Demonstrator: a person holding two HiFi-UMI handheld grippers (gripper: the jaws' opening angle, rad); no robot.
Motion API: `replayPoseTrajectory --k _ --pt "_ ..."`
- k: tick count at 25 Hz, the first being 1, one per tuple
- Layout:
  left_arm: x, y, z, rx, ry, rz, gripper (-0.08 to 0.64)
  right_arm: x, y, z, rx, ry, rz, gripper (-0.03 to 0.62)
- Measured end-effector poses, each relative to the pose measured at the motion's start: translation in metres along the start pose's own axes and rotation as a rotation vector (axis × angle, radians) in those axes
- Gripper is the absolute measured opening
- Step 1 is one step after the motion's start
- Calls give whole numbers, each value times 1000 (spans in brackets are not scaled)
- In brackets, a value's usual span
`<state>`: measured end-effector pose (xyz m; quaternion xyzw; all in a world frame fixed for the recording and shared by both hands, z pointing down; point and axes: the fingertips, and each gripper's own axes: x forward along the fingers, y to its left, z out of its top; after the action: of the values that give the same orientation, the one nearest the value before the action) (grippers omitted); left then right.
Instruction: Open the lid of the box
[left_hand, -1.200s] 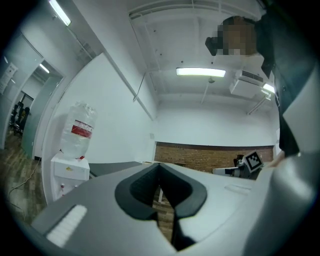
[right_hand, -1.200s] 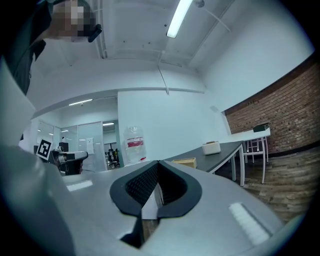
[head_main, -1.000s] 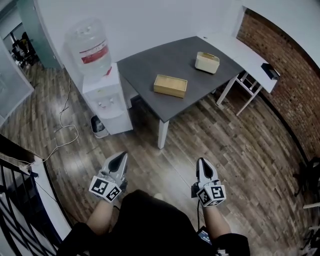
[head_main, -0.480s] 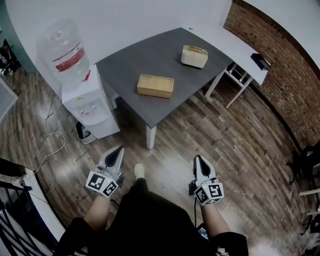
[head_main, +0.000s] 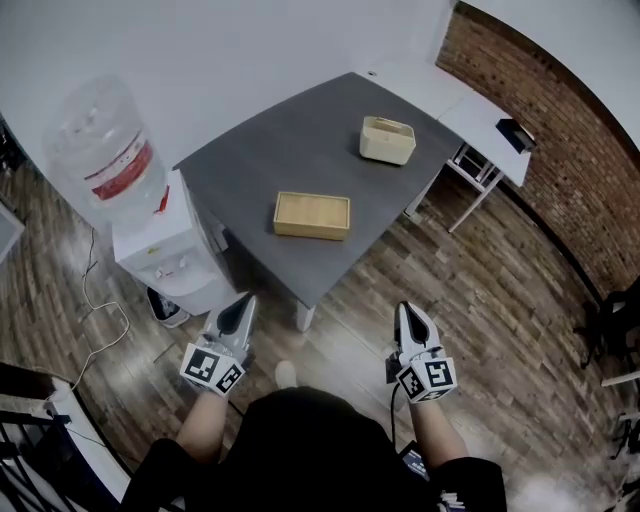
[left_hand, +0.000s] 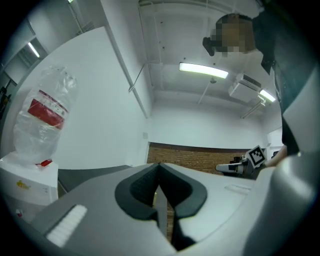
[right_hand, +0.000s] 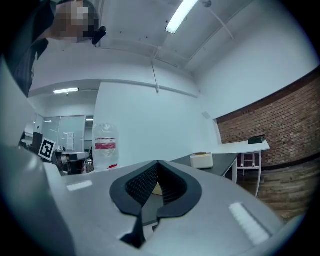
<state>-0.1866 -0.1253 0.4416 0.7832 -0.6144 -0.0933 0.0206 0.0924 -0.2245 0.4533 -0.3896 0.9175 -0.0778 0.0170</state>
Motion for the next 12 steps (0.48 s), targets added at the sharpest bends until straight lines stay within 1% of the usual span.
replayPoseTrajectory --k 5,8,12 --pt "22 35 5 -17 -5 -14 -2 45 -12 11 -28 1 -22 2" --pt "33 52 2 -47 16 -22 -2 69 -11 15 -28 1 -18 2" --pt "51 64 -7 -55 47 -42 -2 96 -8 8 -14 15 -10 2"
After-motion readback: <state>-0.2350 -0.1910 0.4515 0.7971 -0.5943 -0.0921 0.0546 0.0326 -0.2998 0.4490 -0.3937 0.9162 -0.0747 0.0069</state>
